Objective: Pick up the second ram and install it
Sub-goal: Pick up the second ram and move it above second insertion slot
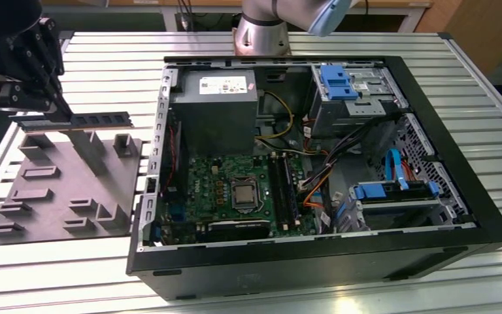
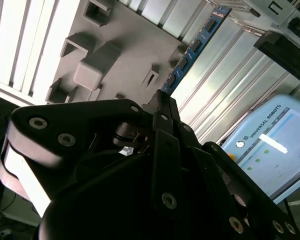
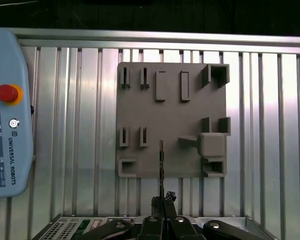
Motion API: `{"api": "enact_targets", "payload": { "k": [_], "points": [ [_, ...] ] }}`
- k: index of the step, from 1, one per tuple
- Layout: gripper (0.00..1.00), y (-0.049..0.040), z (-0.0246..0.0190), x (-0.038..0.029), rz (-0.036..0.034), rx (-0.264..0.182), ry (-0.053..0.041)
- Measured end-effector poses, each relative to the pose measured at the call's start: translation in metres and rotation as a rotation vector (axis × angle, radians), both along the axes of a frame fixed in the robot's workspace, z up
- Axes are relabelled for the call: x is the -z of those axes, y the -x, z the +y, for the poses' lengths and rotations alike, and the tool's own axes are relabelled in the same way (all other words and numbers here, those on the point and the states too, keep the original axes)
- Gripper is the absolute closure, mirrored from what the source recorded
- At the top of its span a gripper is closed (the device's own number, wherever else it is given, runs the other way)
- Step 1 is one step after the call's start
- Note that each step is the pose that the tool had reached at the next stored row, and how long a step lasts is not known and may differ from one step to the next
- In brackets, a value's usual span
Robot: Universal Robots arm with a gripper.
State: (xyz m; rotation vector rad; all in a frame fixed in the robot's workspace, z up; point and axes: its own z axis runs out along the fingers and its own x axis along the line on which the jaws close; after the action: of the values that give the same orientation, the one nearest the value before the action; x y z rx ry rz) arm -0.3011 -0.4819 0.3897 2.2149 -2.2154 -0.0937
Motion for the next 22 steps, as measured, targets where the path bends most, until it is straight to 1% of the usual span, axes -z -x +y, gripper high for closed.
{"api": "enact_targets", "payload": {
  "k": [10,22],
  "points": [
    [0.88,-0.0061,0.0000,0.0000,0.0000,0.000,-0.0001],
    [0.88,-0.0174,0.0000,0.0000,0.0000,0.000,0.0000]
  ]
}}
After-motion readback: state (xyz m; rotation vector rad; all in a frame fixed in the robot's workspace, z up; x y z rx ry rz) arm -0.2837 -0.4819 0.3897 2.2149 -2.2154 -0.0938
